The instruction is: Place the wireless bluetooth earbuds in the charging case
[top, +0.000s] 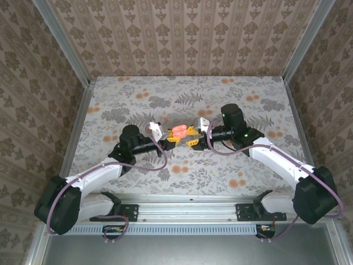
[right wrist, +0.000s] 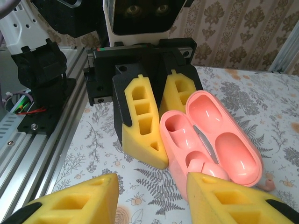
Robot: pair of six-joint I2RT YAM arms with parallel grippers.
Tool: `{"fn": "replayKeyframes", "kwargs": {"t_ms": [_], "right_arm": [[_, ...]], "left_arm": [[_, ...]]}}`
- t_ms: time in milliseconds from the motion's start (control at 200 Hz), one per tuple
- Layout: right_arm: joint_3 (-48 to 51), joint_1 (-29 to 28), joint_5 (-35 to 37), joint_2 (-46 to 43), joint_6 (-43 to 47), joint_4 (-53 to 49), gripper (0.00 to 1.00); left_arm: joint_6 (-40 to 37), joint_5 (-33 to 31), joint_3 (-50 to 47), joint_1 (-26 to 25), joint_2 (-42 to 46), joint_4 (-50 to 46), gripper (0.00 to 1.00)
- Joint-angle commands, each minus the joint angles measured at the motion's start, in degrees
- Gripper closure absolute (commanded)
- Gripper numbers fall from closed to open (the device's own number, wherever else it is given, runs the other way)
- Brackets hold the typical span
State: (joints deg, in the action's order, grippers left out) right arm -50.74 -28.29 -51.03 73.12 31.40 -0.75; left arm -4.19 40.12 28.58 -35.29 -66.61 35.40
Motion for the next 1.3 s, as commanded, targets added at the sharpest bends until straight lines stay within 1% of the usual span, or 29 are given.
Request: {"fn": "replayKeyframes", "kwargs": {"t_ms": [0,300,465,630,785,945,1300], "right_arm": [[-2.0,-0.58,0.28,0.46,1.3,-1.2,0.56],[-2.59,-1.66,1.21,0.35,1.39,-1.5,0.54],[-2.28,-1.64,1.1,-1.49,1.41,-1.73,0.53],[0.0,-1.01,4.09,-4.85,1.22,-1.46,0.52],[2.42,0.03,6.2,-6.49,-0.77,0.17,0.5],[1.97,0.08,6.9,-5.42,-1.65,0.1,0.5],[-0.21,-0.97,5.41,-2.05,-1.74,-0.3,0.51]], "left_arm": [[-1.29,0.53,2.11,-0.48,1.3,0.16,0.86],[-1.53,-0.06,2.19,-0.48,1.13,-0.28,0.86],[-1.59,-0.49,2.13,-0.48,1.0,-0.49,0.86],[-1.58,-0.36,2.18,-0.48,1.09,-0.46,0.86],[-1.54,-0.47,2.18,-0.48,1.3,-0.81,0.86],[-1.87,-0.4,1.92,-0.62,1.66,-0.86,0.86],[-2.31,-0.39,2.01,-1.01,2.14,-1.46,0.86]]}}
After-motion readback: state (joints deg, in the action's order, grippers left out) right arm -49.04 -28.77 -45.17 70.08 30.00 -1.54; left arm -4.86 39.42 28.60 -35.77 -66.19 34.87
